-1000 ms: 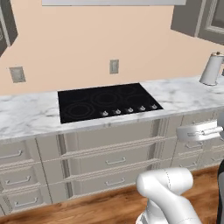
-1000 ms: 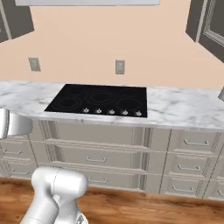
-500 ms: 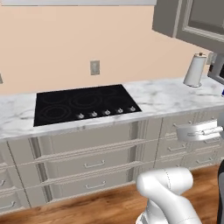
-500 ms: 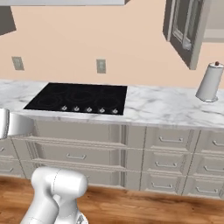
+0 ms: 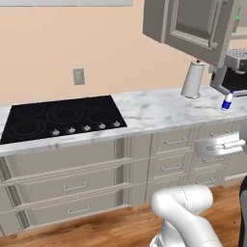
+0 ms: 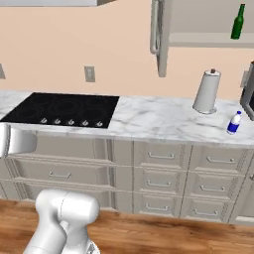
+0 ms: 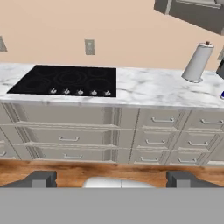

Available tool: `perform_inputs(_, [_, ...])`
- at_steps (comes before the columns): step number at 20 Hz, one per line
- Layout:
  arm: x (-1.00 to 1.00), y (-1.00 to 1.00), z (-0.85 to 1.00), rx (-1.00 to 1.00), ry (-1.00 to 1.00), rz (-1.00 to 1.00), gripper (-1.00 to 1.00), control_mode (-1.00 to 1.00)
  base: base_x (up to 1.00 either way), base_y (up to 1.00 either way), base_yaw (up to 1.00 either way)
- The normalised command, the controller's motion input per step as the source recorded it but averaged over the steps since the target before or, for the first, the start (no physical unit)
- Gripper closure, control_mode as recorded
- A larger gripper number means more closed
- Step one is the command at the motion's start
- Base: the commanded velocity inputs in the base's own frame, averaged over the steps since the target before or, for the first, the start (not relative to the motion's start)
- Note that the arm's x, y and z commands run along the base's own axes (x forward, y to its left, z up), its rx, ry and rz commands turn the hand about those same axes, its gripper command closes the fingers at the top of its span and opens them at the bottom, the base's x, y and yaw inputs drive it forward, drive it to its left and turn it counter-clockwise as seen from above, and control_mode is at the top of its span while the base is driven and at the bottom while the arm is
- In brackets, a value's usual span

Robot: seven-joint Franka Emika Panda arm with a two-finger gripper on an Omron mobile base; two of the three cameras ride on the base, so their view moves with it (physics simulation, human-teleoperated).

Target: Sort all alcoholic drinks to one cabinet, and non-alcoholic drinks to the other.

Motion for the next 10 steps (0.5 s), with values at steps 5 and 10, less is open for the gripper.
perform_inputs(5, [0.00,0.00,0.00,0.00,0.00,0.00,-1.00,1.00,-0.18,-0.75,0.00])
perform_inputs(10, [0.00,0.00,0.00,0.00,0.00,0.00,-1.00,1.00,-0.17,-0.73,0.00])
